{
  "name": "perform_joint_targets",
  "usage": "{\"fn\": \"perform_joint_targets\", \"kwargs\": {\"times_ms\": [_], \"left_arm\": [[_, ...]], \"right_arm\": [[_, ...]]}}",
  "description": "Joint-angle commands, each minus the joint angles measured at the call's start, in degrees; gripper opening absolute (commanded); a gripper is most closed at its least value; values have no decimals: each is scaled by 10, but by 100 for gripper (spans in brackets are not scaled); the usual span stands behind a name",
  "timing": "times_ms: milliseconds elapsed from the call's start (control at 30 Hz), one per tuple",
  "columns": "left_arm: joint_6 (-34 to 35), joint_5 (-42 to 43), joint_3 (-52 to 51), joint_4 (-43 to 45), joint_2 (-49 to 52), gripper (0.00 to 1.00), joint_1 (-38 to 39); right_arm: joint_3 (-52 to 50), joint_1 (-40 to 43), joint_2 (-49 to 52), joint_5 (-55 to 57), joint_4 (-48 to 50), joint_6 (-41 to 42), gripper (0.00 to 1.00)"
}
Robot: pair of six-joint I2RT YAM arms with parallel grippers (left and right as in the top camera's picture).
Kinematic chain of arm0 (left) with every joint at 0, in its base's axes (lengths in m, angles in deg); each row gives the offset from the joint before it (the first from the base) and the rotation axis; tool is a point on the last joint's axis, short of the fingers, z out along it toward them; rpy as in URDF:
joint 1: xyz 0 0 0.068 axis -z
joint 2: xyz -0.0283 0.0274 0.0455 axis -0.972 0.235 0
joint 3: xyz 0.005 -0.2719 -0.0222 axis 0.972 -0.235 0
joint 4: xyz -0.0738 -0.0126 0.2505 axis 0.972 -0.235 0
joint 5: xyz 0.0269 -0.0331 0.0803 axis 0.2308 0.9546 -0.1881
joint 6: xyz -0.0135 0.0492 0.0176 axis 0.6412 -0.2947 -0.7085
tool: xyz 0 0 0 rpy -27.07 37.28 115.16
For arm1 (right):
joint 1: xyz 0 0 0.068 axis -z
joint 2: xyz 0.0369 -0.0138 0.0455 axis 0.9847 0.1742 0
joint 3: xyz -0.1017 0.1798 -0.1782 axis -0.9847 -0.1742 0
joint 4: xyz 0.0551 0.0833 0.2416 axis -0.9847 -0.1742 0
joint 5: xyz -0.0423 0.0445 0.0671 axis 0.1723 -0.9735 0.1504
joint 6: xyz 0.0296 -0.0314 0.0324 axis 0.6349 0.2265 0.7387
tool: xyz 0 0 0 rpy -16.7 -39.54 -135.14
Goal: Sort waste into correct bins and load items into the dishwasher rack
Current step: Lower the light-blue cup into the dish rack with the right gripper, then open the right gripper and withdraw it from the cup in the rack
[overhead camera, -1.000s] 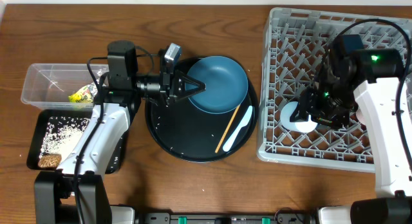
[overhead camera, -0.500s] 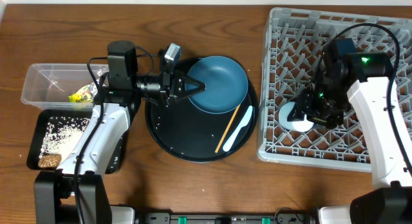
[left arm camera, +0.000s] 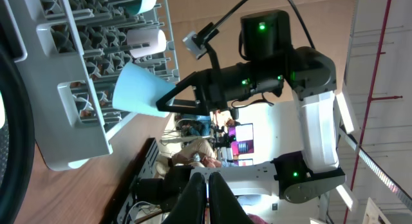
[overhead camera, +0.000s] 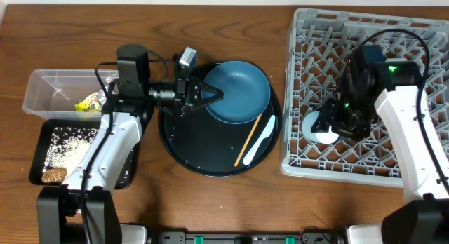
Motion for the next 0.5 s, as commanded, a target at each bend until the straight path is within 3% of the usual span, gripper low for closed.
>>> {"fn": "perform_joint_targets", "kwargs": {"times_ms": [0,467], "left_arm": [[-12,14,-5,0,0,6,-2],[-12,14,-5,0,0,6,-2]], "right_arm": [[-20,-4,3,5,11,7,1],[-43,-10,9,-6,54,7,1]]}}
